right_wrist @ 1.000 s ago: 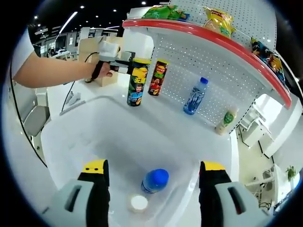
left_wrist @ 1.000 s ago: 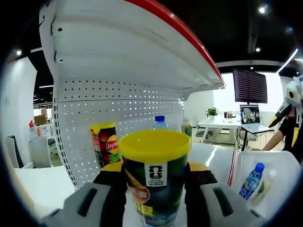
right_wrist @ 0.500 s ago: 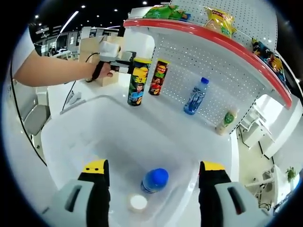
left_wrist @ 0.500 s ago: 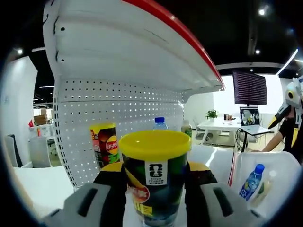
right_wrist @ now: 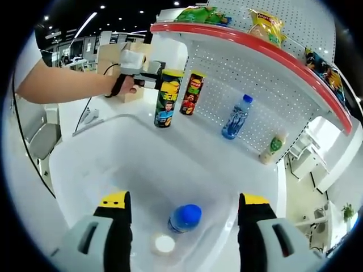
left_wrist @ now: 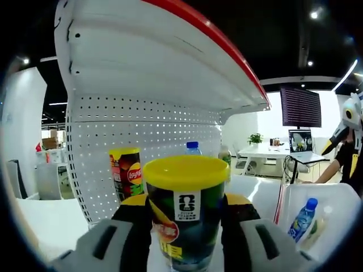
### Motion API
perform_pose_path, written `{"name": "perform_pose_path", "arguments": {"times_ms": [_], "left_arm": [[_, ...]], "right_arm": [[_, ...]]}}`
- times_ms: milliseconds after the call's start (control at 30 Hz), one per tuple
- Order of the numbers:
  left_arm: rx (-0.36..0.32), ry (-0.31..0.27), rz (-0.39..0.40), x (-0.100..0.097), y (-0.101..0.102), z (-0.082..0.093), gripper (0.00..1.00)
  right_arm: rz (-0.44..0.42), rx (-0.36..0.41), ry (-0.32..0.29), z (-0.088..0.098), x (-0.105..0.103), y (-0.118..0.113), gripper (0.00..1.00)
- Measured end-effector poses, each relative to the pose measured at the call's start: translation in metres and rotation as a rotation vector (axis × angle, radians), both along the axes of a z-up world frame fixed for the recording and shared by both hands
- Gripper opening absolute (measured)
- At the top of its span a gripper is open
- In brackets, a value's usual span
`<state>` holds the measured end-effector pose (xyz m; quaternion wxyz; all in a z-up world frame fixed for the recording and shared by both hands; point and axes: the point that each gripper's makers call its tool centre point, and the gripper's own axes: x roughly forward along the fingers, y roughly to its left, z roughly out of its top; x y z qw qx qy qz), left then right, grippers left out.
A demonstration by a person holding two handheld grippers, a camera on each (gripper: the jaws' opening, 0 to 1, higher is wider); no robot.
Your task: Place the items from the shopping basket onto the snack and drink counter
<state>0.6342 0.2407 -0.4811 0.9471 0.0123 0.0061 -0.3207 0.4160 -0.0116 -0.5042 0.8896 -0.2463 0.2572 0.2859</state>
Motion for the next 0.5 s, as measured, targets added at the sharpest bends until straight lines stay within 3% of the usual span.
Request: {"name": "perform_pose_path", "arguments": {"times_ms": [500], "left_arm": [[-0.029, -0.022, 0.090, 0.0023, 0.0003, -0.0008, 0.49]], "right_arm": [[-0.011, 0.003, 0.007, -0.0035, -0.0056, -0.0048, 0.75]]}}
